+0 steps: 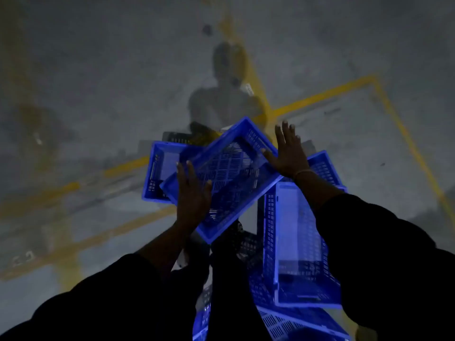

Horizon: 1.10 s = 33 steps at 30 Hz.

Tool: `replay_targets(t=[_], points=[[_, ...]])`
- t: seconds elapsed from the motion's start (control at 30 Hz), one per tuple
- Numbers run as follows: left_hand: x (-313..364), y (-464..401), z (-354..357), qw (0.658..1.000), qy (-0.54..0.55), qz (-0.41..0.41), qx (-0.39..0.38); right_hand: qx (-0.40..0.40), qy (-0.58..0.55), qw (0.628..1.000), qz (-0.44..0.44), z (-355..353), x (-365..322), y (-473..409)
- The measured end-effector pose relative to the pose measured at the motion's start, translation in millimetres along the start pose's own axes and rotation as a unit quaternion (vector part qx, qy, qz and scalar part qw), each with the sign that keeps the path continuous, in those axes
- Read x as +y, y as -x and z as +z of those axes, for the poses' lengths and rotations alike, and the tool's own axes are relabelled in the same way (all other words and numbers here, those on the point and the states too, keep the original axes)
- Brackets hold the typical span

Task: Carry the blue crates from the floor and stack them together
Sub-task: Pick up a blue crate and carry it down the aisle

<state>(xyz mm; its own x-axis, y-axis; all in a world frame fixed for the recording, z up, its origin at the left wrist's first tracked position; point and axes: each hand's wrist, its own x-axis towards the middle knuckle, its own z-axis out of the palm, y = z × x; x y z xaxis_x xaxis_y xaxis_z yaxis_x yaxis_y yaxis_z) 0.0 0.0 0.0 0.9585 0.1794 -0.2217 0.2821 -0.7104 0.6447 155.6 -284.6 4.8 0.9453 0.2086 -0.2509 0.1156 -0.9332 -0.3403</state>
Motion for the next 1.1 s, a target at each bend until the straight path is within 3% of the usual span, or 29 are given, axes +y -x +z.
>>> replay_targets(t=[0.1,0.3,0.5,0.67,1.1], points=[[-34.8,-5.0,32.5,0.996,0.009,-0.085,0.029,-0.068,0.023,0.997,0.012,40.7,13.2,-29.6],[-100.2,-13.9,102.2,0.957,-0.014,-0.289,-0.007,-0.160,0.077,0.984,0.010,117.7,50.1,-101.0],[-133.0,-25.7,142.8,0.929,0.039,-0.367,-0.019,-0.181,0.098,0.977,0.055,164.0,65.2,-150.3],[-159.4,-34.0,158.0,0.907,0.006,-0.421,-0.032,-0.185,0.130,0.969,0.103,178.0,65.1,-173.4],[-209.7,-50.6,69.7,0.955,-0.049,-0.293,0.004,-0.101,0.149,0.983,0.028,148.3,11.7,-175.7]])
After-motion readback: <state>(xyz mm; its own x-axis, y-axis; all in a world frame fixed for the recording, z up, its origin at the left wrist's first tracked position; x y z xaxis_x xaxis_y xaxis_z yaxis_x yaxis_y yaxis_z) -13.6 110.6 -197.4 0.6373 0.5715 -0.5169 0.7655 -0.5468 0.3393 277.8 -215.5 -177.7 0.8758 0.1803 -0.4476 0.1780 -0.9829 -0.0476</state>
